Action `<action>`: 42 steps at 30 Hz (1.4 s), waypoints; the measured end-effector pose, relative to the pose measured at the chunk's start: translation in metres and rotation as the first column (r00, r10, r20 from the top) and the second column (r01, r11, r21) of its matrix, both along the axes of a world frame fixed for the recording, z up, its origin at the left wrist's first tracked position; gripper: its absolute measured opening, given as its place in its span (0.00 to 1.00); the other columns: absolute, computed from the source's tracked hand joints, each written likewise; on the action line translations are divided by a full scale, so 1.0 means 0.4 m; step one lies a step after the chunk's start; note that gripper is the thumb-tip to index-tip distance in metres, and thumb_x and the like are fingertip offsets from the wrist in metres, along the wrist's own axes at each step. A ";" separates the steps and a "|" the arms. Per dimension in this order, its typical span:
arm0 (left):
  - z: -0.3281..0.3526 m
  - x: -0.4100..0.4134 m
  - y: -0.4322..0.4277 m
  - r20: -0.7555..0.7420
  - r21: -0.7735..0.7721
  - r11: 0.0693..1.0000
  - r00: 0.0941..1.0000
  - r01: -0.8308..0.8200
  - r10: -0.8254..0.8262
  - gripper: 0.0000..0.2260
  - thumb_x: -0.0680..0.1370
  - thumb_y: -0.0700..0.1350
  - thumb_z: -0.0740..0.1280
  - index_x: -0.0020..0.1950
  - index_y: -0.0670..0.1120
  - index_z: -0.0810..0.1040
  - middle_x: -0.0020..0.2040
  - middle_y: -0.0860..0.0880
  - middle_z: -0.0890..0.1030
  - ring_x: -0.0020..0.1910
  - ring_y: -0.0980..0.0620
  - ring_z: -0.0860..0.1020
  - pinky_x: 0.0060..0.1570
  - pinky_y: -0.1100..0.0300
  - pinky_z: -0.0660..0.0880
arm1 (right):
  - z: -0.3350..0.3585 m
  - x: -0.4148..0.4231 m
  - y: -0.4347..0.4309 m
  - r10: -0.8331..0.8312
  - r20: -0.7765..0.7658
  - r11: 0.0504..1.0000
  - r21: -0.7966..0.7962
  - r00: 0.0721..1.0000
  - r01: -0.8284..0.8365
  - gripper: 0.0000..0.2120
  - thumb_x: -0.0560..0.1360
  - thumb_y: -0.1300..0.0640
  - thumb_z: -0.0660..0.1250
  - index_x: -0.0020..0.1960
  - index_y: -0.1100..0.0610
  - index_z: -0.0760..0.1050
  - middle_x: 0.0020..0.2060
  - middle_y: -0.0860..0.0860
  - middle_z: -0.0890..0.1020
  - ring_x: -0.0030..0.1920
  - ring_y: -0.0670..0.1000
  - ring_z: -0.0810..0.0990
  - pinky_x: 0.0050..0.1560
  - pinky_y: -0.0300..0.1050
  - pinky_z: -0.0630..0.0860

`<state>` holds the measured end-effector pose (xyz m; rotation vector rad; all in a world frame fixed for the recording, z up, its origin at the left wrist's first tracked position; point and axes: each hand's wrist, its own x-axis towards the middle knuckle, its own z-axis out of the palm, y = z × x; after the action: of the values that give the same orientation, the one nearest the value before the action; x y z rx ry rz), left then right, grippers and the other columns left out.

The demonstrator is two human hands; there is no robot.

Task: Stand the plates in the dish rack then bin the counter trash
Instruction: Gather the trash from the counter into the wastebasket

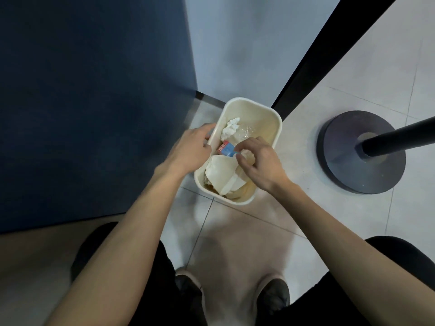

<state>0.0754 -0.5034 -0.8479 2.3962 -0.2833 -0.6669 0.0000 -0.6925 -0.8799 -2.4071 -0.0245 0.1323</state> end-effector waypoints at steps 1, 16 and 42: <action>0.010 -0.022 0.006 0.030 -0.019 0.997 0.997 -0.073 0.074 0.23 0.78 0.37 0.61 0.70 0.55 0.72 0.61 0.52 0.78 0.54 0.50 0.79 0.55 0.48 0.78 | 0.028 -0.007 -0.002 0.002 -0.027 0.999 0.033 1.000 -0.001 0.12 0.75 0.53 0.62 0.53 0.56 0.79 0.49 0.50 0.82 0.53 0.52 0.75 0.55 0.48 0.71; 0.610 -0.468 0.122 -0.435 0.095 0.969 0.866 -0.228 0.246 0.14 0.76 0.35 0.60 0.50 0.48 0.82 0.44 0.47 0.84 0.43 0.46 0.82 0.50 0.52 0.80 | 0.750 -0.301 0.052 0.281 -0.524 0.958 0.102 0.804 -0.268 0.06 0.75 0.61 0.63 0.48 0.58 0.79 0.43 0.54 0.83 0.44 0.56 0.79 0.48 0.48 0.74; 1.577 -0.727 0.254 -0.085 -0.293 0.638 0.684 -0.712 0.725 0.14 0.81 0.35 0.61 0.48 0.51 0.82 0.41 0.52 0.84 0.37 0.56 0.82 0.43 0.68 0.76 | 1.635 -0.323 0.292 0.640 -0.212 0.767 0.241 0.739 -0.595 0.06 0.79 0.56 0.63 0.45 0.51 0.77 0.37 0.45 0.82 0.40 0.45 0.79 0.45 0.42 0.76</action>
<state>-0.2154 -0.4018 -0.2170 1.9701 0.5240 -0.1665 -0.1293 -0.5757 -0.2257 -2.1037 -0.6912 0.7584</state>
